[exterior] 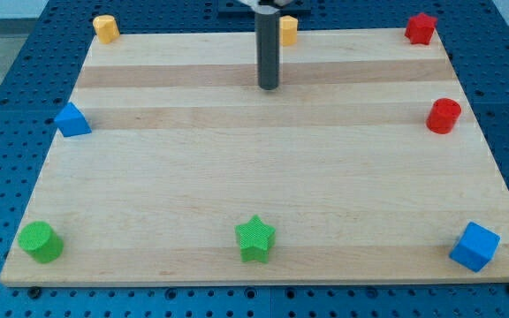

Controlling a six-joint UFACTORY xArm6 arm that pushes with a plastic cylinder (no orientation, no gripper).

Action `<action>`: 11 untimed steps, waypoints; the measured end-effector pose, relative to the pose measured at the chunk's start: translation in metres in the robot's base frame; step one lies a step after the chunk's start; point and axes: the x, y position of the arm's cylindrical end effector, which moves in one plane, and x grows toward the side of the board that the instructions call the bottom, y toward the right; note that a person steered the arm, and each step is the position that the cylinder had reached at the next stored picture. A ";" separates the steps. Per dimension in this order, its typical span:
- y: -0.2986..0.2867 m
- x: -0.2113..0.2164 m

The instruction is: Drag yellow hexagon towards left

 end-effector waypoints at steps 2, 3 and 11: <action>0.059 -0.045; 0.089 -0.069; -0.031 -0.126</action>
